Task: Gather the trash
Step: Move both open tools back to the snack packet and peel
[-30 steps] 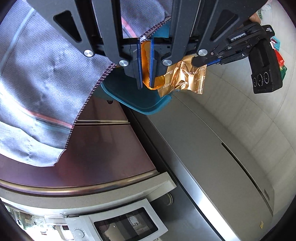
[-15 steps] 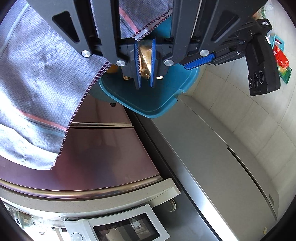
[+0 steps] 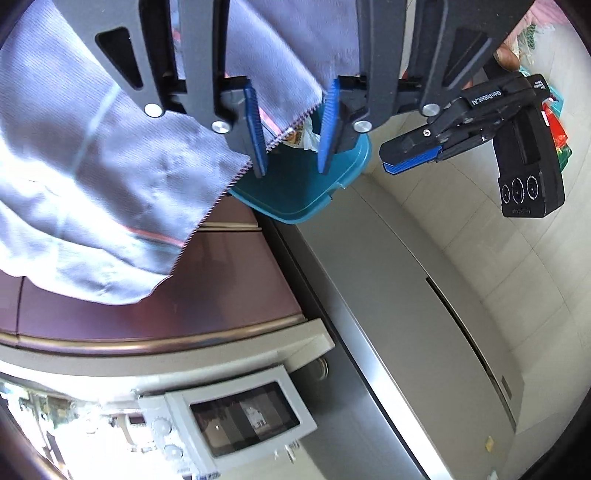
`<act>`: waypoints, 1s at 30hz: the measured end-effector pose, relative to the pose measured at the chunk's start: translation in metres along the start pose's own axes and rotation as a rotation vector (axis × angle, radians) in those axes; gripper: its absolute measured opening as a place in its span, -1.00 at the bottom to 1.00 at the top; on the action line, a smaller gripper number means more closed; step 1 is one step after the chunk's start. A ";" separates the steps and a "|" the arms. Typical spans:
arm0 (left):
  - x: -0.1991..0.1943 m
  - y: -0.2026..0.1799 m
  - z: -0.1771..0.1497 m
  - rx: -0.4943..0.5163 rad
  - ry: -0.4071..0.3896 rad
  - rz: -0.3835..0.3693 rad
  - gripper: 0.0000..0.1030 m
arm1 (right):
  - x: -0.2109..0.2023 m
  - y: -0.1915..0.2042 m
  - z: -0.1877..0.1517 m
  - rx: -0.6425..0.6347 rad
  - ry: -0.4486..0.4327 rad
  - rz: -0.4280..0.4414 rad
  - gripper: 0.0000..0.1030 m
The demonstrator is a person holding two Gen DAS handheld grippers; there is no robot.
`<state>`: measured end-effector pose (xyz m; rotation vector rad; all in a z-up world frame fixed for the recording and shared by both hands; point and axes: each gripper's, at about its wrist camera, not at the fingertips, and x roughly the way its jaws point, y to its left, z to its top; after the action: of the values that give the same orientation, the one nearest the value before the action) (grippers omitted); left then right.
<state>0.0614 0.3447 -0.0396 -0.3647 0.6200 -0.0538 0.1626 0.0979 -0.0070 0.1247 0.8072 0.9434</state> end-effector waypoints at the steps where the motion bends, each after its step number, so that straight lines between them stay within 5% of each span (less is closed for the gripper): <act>1: -0.001 -0.010 -0.001 0.010 -0.008 -0.032 -0.14 | -0.012 -0.002 -0.003 -0.002 -0.018 -0.007 -0.33; 6: 0.007 -0.059 -0.013 0.044 0.016 -0.181 -0.07 | -0.077 -0.025 -0.025 0.020 -0.099 -0.083 -0.11; 23: 0.089 -0.231 -0.077 0.260 0.274 -0.492 -0.06 | -0.251 -0.156 -0.127 0.347 -0.243 -0.534 -0.08; 30: 0.122 -0.280 -0.095 0.298 0.390 -0.556 -0.06 | -0.261 -0.183 -0.141 0.411 -0.246 -0.523 -0.08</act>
<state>0.1219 0.0338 -0.0814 -0.2273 0.8665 -0.7564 0.1077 -0.2450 -0.0385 0.3599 0.7443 0.2545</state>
